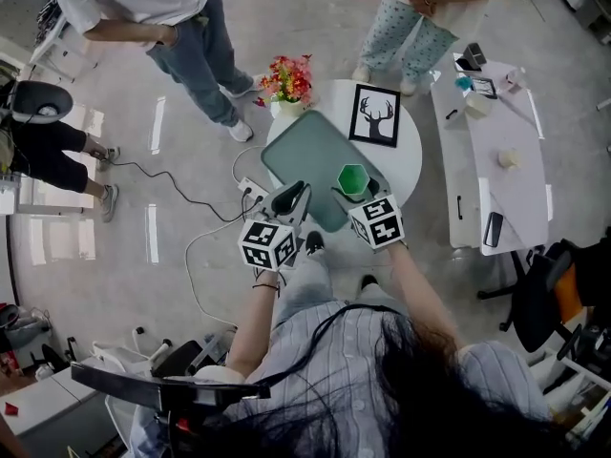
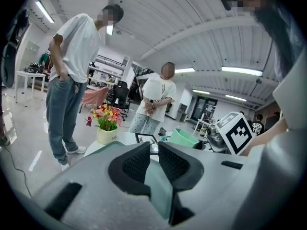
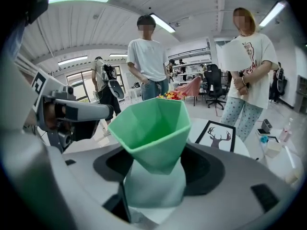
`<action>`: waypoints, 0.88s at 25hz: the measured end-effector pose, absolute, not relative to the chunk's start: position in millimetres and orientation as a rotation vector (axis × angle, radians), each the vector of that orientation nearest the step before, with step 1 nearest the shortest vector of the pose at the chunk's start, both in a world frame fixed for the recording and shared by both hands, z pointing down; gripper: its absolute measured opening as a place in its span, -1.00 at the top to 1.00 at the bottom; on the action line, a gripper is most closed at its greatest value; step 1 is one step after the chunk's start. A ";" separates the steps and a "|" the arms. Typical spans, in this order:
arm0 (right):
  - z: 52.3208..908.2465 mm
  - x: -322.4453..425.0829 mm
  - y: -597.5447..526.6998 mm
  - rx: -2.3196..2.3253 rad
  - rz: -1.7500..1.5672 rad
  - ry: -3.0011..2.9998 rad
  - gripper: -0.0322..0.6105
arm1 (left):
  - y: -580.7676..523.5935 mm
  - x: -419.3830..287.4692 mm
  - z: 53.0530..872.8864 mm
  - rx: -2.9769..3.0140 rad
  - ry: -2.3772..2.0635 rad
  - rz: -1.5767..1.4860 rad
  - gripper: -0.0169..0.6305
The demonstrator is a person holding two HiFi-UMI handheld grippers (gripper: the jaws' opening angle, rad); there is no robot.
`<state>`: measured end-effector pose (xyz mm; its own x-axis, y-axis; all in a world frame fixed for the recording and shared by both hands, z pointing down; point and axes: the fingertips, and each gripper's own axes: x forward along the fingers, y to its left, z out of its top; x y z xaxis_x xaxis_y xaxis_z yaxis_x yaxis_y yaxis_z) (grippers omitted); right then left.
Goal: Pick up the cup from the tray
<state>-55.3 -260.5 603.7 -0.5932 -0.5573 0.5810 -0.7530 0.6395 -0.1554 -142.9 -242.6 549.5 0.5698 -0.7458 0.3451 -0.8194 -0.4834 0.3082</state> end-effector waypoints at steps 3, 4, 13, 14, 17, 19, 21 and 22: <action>592.9 -40.3 -243.7 0.991 0.532 -2.390 -0.05 | -229.9 -127.2 546.6 2.336 -1.306 0.190 0.75; 589.7 -35.2 -237.3 0.976 0.532 -2.398 -0.05 | -224.6 -121.7 545.5 2.327 -1.322 0.179 0.75; 570.9 8.6 -181.9 0.851 0.498 -2.459 -0.05 | -163.0 -73.6 541.9 2.264 -1.449 0.127 0.75; 569.7 12.4 -175.7 0.839 0.498 -2.466 -0.05 | -155.5 -69.4 541.8 2.256 -1.463 0.120 0.75; 567.9 23.2 -157.5 0.804 0.497 -2.484 -0.05 | -134.2 -54.8 542.2 2.239 -1.491 0.110 0.75; 567.3 30.0 -145.4 0.785 0.493 -2.491 -0.05 | -119.2 -43.0 541.4 2.243 -1.492 0.121 0.75; 566.2 34.8 -133.5 0.770 0.493 -2.495 -0.05 | -104.8 -34.3 538.7 2.249 -1.495 0.136 0.75; 565.3 36.1 -127.2 0.762 0.495 -2.497 -0.05 | -98.0 -32.0 537.0 2.249 -1.499 0.140 0.75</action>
<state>36.1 -127.2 565.3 -0.7301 -0.4211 0.5381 -0.5946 0.7796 -0.1966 -32.0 -98.0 537.0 0.4100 -0.8558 0.3156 -0.8994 -0.3218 0.2959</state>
